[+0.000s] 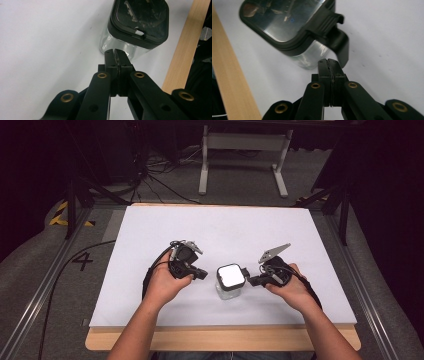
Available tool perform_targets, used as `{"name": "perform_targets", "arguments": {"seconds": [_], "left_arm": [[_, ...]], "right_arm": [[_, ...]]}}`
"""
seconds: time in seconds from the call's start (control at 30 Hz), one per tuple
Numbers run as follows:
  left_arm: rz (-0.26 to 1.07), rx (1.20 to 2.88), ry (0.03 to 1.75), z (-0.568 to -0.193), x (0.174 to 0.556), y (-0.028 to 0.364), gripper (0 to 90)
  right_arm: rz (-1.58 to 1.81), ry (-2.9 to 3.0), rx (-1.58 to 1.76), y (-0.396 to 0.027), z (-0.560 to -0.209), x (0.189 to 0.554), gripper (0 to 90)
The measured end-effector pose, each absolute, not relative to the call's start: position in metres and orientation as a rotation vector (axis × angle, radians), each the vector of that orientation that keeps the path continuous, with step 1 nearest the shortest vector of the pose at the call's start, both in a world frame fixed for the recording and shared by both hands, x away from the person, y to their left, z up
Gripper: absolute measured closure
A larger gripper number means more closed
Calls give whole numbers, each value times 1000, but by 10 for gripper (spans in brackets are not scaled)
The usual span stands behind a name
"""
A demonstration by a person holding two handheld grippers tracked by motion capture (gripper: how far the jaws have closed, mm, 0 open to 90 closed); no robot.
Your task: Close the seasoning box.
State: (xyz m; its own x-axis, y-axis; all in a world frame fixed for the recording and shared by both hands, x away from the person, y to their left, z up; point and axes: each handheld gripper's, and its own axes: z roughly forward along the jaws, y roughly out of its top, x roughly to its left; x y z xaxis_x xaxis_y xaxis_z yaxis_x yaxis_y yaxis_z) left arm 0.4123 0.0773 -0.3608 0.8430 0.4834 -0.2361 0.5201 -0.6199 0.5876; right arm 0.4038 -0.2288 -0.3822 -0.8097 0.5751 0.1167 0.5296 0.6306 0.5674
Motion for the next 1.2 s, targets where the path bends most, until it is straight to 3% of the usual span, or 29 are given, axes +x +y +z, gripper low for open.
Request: {"name": "perform_targets", "arguments": {"seconds": [0.63,1.2], "left_arm": [[-76,2366,759,-373,407,84,900],[-59,2272,679,-402,437,50,900]], "right_arm": [[1050,2572,1026,-232,-389,436,900],[1105,2405,1095,-296,-355,401,900]]}}
